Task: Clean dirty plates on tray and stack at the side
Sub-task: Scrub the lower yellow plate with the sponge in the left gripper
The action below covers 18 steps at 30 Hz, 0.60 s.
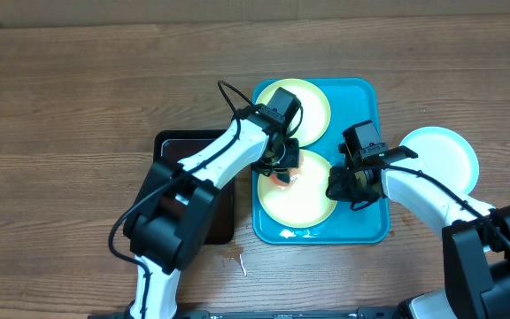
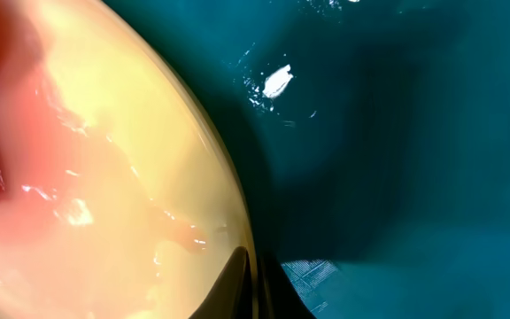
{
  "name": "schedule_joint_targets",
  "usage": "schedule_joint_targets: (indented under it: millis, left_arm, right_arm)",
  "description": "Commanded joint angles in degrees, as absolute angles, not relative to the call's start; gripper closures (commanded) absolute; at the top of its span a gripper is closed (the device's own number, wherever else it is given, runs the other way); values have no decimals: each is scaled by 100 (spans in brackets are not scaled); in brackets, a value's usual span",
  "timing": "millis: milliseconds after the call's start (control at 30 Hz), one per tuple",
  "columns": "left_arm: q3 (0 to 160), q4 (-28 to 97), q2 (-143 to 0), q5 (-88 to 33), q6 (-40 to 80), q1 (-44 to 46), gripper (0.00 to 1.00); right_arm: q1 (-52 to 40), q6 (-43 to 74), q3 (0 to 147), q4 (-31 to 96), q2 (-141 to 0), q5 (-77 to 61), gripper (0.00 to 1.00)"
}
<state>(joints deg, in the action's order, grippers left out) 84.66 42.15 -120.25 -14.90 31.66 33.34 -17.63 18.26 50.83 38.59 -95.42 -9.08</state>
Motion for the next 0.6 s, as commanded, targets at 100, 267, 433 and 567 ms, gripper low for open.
schedule_joint_targets:
  millis: [100, 267, 433, 567]
  left_arm:
    - [8567, 4086, -12632, -3717, 2995, 3667, 96]
    - [8569, 4281, -12661, -3758, 2995, 3795, 96]
    - [8573, 4678, -12606, -3712, 2950, 3778, 96]
    - [8573, 5033, -12503, -3144, 3039, 3730, 96]
  right_arm:
    - [-1774, 1798, 5063, 3841, -9592, -779, 96]
    - [-1774, 1798, 5063, 3841, -9592, -779, 96]
    - [-1774, 1798, 5063, 3841, -9592, -779, 96]
    - [-1774, 1798, 5063, 3841, -9592, -779, 96]
